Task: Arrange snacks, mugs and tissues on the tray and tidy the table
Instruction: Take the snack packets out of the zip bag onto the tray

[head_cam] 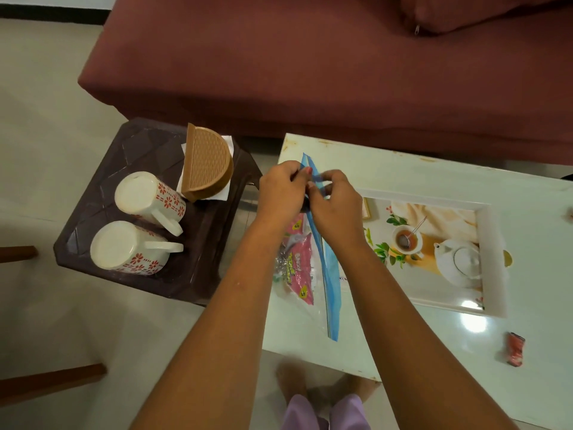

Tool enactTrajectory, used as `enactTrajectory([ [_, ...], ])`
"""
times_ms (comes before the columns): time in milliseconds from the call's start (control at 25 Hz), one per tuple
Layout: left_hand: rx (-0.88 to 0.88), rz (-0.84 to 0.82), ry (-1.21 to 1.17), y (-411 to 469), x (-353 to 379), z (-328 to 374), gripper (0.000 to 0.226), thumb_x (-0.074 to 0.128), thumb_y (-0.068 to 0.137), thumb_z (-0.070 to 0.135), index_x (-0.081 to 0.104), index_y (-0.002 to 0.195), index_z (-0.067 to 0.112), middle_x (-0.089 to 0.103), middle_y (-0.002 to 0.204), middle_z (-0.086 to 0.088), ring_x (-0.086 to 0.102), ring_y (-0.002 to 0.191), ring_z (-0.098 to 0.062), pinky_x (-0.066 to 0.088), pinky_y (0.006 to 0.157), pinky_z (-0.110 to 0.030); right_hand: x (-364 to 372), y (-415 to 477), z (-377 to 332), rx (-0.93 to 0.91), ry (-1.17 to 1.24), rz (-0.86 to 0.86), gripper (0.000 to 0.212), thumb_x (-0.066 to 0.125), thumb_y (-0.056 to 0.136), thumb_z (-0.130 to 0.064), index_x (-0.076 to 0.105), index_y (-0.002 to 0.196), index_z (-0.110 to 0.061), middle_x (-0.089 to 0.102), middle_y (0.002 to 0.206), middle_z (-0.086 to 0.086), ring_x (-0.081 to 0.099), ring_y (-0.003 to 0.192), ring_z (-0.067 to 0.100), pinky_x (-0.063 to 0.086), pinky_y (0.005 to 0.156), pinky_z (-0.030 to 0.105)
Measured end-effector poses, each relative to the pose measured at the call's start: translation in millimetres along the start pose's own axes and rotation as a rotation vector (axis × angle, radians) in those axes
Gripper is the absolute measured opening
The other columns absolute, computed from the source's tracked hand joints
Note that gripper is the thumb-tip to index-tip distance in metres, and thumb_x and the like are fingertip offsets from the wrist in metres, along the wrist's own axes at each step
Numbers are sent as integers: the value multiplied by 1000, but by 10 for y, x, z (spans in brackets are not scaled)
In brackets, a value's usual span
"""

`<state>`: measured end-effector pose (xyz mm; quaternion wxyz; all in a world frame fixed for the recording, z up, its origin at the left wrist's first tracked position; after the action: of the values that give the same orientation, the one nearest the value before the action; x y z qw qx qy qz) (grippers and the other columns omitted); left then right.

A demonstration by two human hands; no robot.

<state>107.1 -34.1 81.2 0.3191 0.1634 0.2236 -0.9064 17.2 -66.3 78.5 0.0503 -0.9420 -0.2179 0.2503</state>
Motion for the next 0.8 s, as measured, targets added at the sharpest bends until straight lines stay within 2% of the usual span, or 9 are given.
enactTrajectory([
  [40, -8, -38, -36, -15, 12, -22, 26, 45, 98, 21, 61, 102, 2, 64, 110, -18, 68, 90, -27, 60, 68, -33, 16, 71, -33, -14, -14, 16, 20, 53, 94, -23, 58, 111, -12, 64, 99, 2, 61, 84, 13, 49, 70, 19],
  [120, 26, -74, -7, 1, 8, -43, 25, 42, 99, 19, 61, 104, 4, 63, 105, -15, 67, 80, -20, 58, 58, -21, 26, 179, -72, -61, -57, 84, 21, 51, 94, -16, 63, 111, -10, 67, 108, 7, 63, 96, 18, 49, 78, 23],
  [160, 61, -68, 30, 6, 10, -35, 23, 42, 99, 18, 61, 101, 4, 63, 97, -13, 65, 71, -15, 53, 52, -14, 21, 228, -81, -80, -80, 111, 20, 51, 93, -14, 65, 106, -9, 68, 105, 8, 63, 95, 19, 49, 78, 23],
  [240, 126, -12, 136, 0, 30, -6, 21, 45, 97, 18, 61, 89, 8, 60, 82, -7, 56, 58, -8, 43, 46, -11, 18, 306, -82, -79, -124, 122, 18, 52, 93, -14, 68, 99, -8, 70, 98, 8, 62, 86, 16, 44, 72, 21],
  [320, 178, 91, 274, -5, 51, -15, 22, 48, 96, 21, 60, 81, 9, 58, 75, -4, 50, 59, -10, 35, 51, -13, 26, 344, -60, -57, -187, 130, 18, 51, 94, -15, 66, 98, -7, 69, 98, 9, 57, 81, 12, 38, 68, 19],
  [440, 213, 190, 380, -7, 69, -61, 27, 49, 95, 24, 64, 84, 4, 61, 77, -6, 49, 67, -11, 33, 54, -14, 44, 352, -12, -46, -214, 138, 19, 49, 95, -16, 64, 99, -5, 68, 100, 10, 52, 80, 9, 35, 62, 14],
  [600, 215, 222, 393, -14, 110, -56, 28, 50, 95, 25, 63, 85, 2, 69, 88, -16, 50, 69, -12, 37, 61, -17, 47, 362, 21, -52, -185, 147, 18, 50, 94, -15, 64, 98, -5, 69, 99, 10, 52, 78, 7, 28, 55, 3],
  [720, 228, 194, 362, -20, 132, -24, 26, 49, 95, 23, 63, 85, 3, 67, 84, -14, 52, 69, -11, 43, 65, -22, 13, 375, 30, -61, -178, 153, 17, 50, 93, -13, 65, 96, -4, 69, 96, 10, 52, 77, 8, 29, 55, 6],
  [800, 223, 134, 333, 10, 116, 5, 20, 48, 95, 22, 58, 83, 8, 60, 76, -8, 52, 65, -11, 44, 59, -19, -26, 399, 19, -90, -180, 109, 16, 51, 92, -11, 66, 95, -4, 69, 93, 9, 52, 75, 9, 32, 57, 10],
])
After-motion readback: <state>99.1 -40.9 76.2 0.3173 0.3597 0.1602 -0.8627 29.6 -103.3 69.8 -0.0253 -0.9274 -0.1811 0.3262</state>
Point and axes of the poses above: each hand's wrist, its own y-axis towards the middle knuckle, its own x-axis out of the palm, z = x × y, the point moved 2 cm from there along y, towards the middle knuckle
